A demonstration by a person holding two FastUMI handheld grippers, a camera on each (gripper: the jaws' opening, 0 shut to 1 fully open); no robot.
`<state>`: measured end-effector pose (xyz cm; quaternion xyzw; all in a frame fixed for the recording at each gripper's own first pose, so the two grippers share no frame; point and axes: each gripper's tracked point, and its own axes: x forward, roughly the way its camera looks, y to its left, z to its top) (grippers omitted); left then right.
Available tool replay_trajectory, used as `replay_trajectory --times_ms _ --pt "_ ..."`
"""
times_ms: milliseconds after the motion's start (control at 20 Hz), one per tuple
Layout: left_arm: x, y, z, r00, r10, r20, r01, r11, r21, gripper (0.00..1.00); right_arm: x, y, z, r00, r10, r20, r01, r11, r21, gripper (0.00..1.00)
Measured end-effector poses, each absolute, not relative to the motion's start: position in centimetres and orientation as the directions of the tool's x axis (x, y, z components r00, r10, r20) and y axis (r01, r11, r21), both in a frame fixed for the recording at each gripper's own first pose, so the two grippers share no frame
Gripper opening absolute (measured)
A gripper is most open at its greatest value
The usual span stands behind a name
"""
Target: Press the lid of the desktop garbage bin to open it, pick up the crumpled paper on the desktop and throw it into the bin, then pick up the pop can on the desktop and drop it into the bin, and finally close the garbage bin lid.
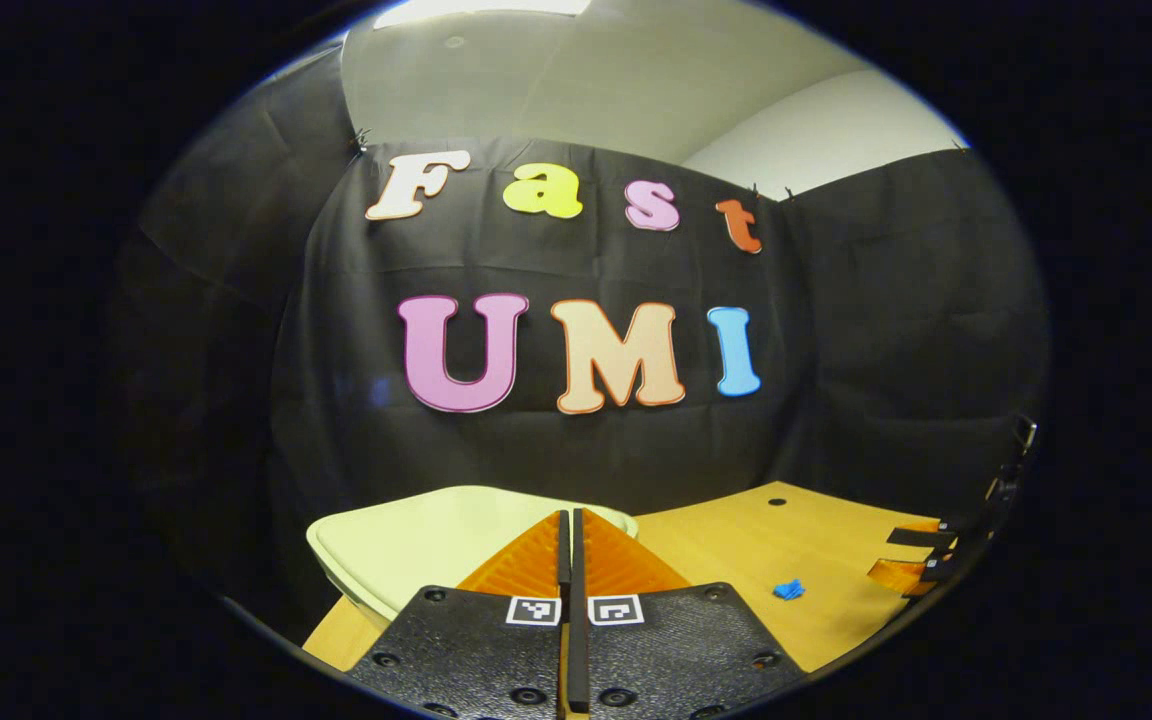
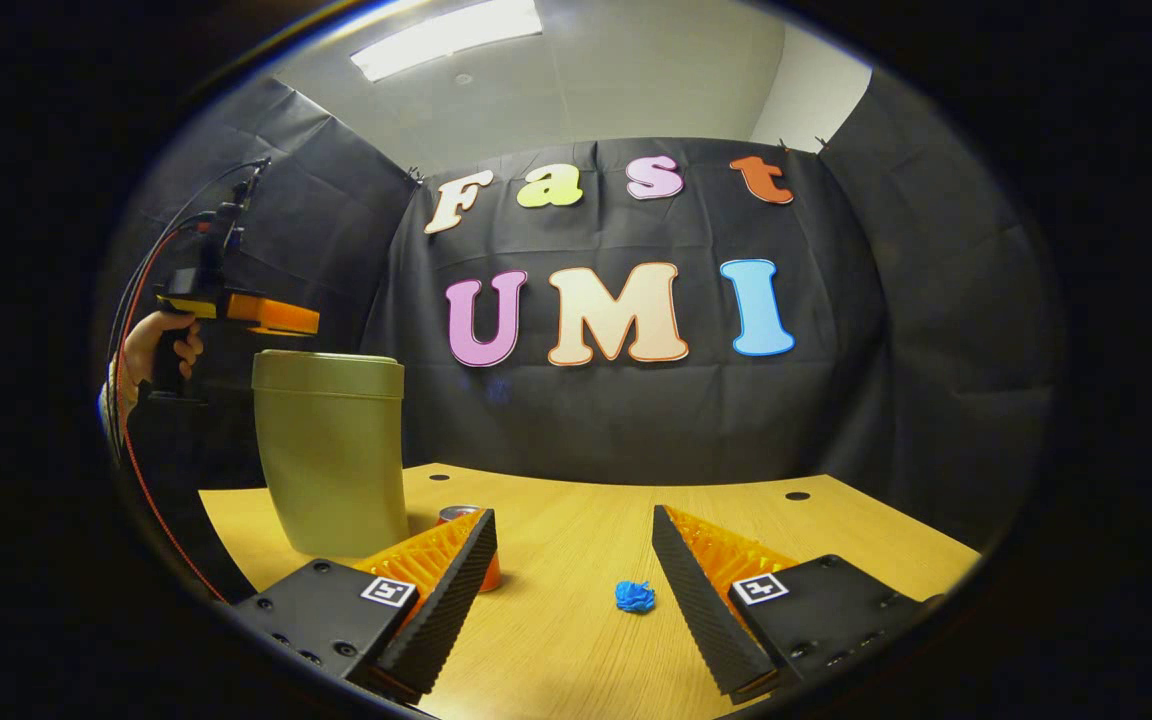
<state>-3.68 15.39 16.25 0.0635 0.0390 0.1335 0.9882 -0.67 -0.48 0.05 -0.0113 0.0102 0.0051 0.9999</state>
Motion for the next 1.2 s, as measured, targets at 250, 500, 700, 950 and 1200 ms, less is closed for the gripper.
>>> replay_trajectory --times_ms 250,500,700,950,1200 --pt "-3.7 16.1 15.2 0.963 0.253 -0.088 -0.245 0.965 0.095 0.00 -0.7 -0.4 -0.1 1.000 0.013 -0.028 -0.014 1.000 -0.028 0.99" --pt "-3.8 16.1 14.7 0.966 0.241 -0.095 -0.230 0.967 0.109 0.00 -0.6 -0.5 -0.2 1.000 0.012 -0.028 -0.013 0.999 -0.032 0.99" --pt "-3.8 16.0 14.5 0.968 0.226 -0.106 -0.213 0.970 0.120 0.00 -0.5 0.0 -0.7 0.999 0.026 -0.044 -0.027 0.999 -0.036 0.99" --pt "-3.7 16.1 14.4 0.968 0.220 -0.120 -0.205 0.971 0.123 0.00 -0.7 0.8 -0.6 0.998 0.043 -0.044 -0.045 0.998 -0.036 1.00" --pt "-3.8 16.1 14.4 0.967 0.222 -0.126 -0.207 0.971 0.122 0.00 -1.1 0.5 0.5 0.999 0.042 -0.025 -0.042 0.998 -0.036 0.99"
